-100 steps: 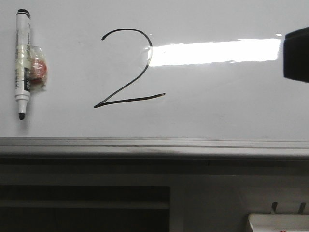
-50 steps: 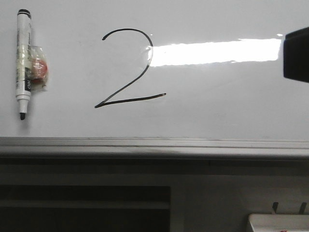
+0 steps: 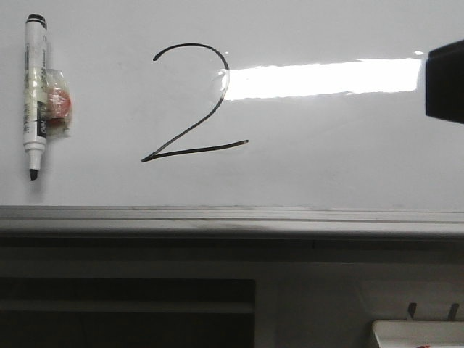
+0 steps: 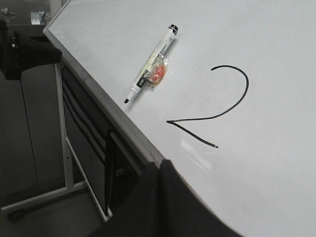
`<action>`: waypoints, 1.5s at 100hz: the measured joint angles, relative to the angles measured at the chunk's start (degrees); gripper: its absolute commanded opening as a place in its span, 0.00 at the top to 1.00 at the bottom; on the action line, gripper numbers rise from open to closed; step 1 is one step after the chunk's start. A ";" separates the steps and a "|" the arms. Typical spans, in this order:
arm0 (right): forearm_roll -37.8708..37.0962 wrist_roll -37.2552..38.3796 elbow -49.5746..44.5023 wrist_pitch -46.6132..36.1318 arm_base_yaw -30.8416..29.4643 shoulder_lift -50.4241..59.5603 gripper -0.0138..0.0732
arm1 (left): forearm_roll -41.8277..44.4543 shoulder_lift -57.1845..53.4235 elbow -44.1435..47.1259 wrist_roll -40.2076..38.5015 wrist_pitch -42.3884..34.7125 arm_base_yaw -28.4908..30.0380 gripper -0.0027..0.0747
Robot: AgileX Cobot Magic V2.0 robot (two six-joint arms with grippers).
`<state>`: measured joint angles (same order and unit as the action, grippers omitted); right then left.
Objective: Write number 2 on whiteboard
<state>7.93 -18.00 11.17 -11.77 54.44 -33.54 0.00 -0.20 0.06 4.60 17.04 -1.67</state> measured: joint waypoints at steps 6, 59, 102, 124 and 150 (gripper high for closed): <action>0.00 0.00 0.00 0.00 0.00 0.00 0.91 | 0.00 0.00 0.00 -1.42 1.28 0.11 0.99; 0.00 0.00 0.00 0.00 0.00 0.00 0.91 | -0.47 0.00 0.00 -2.90 1.52 0.11 0.99; 0.00 0.00 0.00 0.10 0.00 0.00 0.91 | -0.47 0.00 0.00 -2.90 1.52 0.11 0.99; 0.00 0.00 -0.21 -0.28 -0.43 0.26 0.91 | -0.47 0.00 0.00 -2.90 1.52 0.11 0.99; -0.84 6.04 -1.44 -0.78 -11.13 4.76 0.91 | -0.47 0.00 0.00 -2.90 1.52 0.11 0.99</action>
<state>7.09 -11.97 9.73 -12.55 43.30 -28.78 -0.47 -0.20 0.06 1.70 18.56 -1.56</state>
